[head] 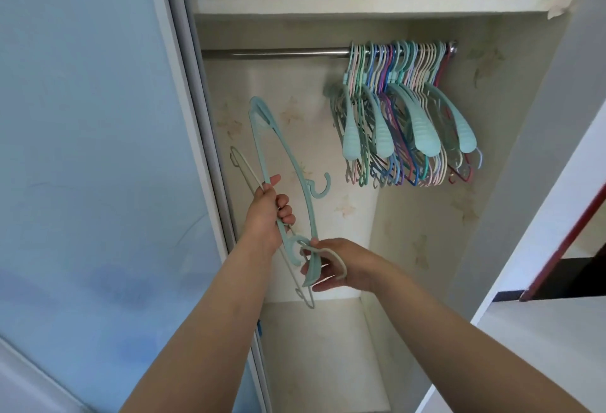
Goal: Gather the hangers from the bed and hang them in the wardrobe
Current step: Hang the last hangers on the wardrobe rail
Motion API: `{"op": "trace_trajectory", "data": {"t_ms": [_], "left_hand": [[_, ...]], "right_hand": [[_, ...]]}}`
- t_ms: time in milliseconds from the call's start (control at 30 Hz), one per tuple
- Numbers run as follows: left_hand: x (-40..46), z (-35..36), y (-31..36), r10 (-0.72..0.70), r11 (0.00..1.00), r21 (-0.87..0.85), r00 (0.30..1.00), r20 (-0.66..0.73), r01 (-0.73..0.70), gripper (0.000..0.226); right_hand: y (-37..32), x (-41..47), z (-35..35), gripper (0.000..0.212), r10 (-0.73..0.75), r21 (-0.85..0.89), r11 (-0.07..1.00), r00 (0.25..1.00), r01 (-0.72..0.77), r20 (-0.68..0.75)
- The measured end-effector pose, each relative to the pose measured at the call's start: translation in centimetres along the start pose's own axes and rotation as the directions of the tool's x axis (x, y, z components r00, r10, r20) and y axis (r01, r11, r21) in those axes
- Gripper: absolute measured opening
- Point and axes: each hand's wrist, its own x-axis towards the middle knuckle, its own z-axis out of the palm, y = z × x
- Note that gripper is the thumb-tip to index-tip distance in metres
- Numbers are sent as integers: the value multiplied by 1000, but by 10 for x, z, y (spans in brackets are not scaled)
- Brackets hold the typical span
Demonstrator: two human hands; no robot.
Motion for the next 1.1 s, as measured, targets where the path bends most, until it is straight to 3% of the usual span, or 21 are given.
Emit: {"op": "trace_trajectory", "data": {"t_ms": [100,367,533,733,933,1100], "left_hand": [[-6,-5,-4,-38,999,-32,997,61,40,28],[-13,-20,-16,-34,996,83,998,54,29,36],[-13,-22,-32,-12,998,63,995,-97,18,31],[-15,-22,-42,-84,996,-31,973,-213,79,33],[-20,-25,-56,-241,967,-137,941,-236,214,36],[-22,-28,-63,-281,960,-44,938,-201,278,34]], "right_hand": [[13,-2,10,23,-49,176,982,995,65,-92],[43,-11,11,26,-164,126,971,951,202,-261],[53,-21,13,22,-154,292,934,970,204,-185],[61,-32,12,11,-153,183,969,986,164,-68],[69,-42,10,13,-166,192,966,985,171,-44],[71,-51,13,13,-198,194,958,976,212,-88]]}}
